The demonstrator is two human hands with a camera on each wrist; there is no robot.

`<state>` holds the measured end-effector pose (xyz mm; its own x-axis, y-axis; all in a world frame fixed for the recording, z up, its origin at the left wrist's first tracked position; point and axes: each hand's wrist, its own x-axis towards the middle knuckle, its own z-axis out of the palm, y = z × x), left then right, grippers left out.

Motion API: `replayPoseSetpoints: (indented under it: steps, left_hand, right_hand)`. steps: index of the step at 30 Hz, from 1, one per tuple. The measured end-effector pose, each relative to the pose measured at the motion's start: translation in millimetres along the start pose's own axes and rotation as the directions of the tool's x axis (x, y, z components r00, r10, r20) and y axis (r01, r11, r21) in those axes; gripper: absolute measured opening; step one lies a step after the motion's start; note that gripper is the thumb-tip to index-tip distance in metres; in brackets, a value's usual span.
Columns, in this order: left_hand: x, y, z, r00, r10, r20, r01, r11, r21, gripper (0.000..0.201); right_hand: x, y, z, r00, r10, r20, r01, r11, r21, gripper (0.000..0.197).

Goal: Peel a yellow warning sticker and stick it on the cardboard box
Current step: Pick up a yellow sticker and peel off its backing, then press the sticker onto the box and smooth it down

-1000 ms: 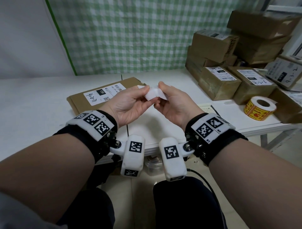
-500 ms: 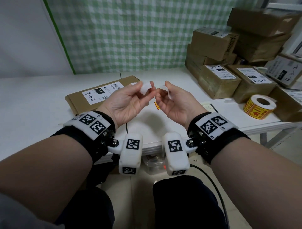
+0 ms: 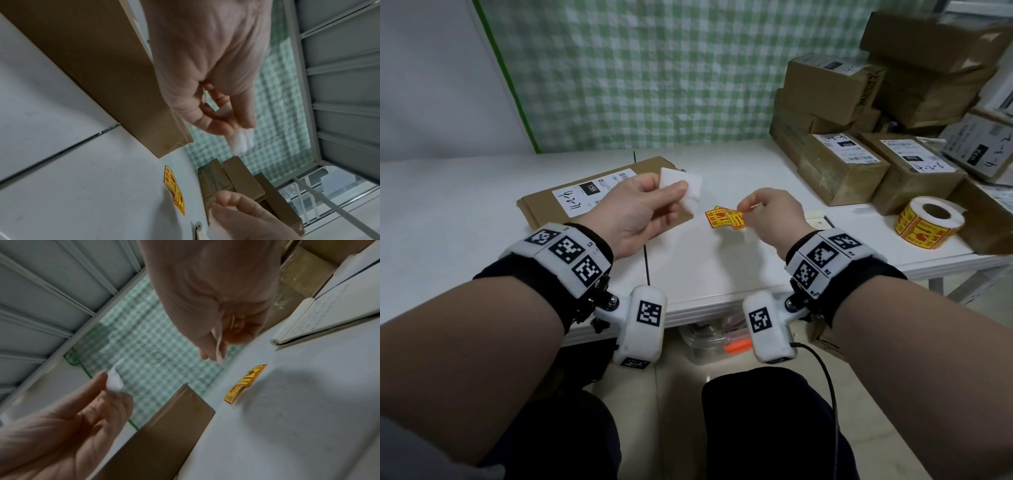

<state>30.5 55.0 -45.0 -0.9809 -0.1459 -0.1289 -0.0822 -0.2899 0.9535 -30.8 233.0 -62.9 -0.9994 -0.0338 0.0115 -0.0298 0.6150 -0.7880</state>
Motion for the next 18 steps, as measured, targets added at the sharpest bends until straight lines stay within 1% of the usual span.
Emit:
replayPoseSetpoints:
  steps: [4,5,6,9,10,12,13,14,15,16,17,18]
  left_hand:
    - [-2.3,-1.5,-2.7,0.999,-0.011,0.031,0.011,1.0,-0.016,0.012]
    - [-2.7,-2.0,-3.3,0.999,-0.012,0.036,0.012,1.0,-0.009,0.014]
    - [-3.1,-2.3,-3.8,0.999,-0.012,0.038,0.011,1.0,0.008,0.016]
    - [-3.5,-2.6,-5.3,0.999,-0.01,0.045,0.006,0.995,0.101,0.016]
    - [-3.8,-2.8,-6.0,0.999,-0.01,0.05,0.003,0.991,0.131,0.015]
    - [-4.6,-3.6,-7.1,0.998,-0.008,0.057,-0.002,0.985,0.172,0.011]
    - [-4.8,-3.9,-7.3,0.998,-0.008,0.06,-0.003,0.984,0.177,0.009]
    - [-5.1,-3.7,-7.1,0.998,-0.006,0.058,-0.004,0.984,0.177,0.009]
    - [-5.3,-3.5,-7.2,0.999,0.0,0.052,-0.009,0.983,0.181,0.012]
    - [-5.3,-3.2,-6.9,0.999,0.011,0.043,-0.019,0.981,0.194,0.014]
    - [-5.2,-2.8,-6.8,0.999,0.03,0.039,-0.038,0.975,0.22,0.014]
    - [-5.7,-2.4,-6.6,0.998,0.054,0.046,-0.064,0.964,0.257,0.015]
  right_hand:
    - [1.9,4.3,2.1,0.999,-0.034,-0.008,0.033,0.99,-0.134,0.004]
    - [2.4,4.4,3.0,0.999,-0.032,-0.005,0.031,0.988,-0.152,0.007]
    - [2.9,4.0,3.4,1.0,-0.027,-0.004,0.025,0.986,-0.165,0.014]
    - [3.5,1.0,1.7,1.0,-0.006,0.029,0.012,0.979,-0.202,0.04]
    - [2.6,-0.6,1.2,0.999,-0.005,0.053,0.017,0.971,-0.237,0.046]
    - [-0.3,-6.0,1.3,0.996,-0.025,0.08,0.047,0.954,-0.296,0.047]
    - [-1.5,-9.6,1.6,0.995,-0.049,0.085,0.071,0.957,-0.28,0.047]
    - [-2.1,-13.8,2.3,0.993,-0.071,0.089,0.089,0.971,-0.221,0.047]
    - [-3.3,-18.4,3.3,0.992,-0.066,0.105,0.077,0.991,-0.107,0.045]
    - [-5.8,-23.9,4.1,0.988,-0.046,0.151,0.041,0.999,0.035,0.041]
    - [-8.8,-28.7,5.1,0.972,-0.009,0.237,-0.03,0.987,0.159,0.036]
    - [-11.4,-32.6,6.0,0.944,0.008,0.329,-0.09,0.968,0.236,0.031]
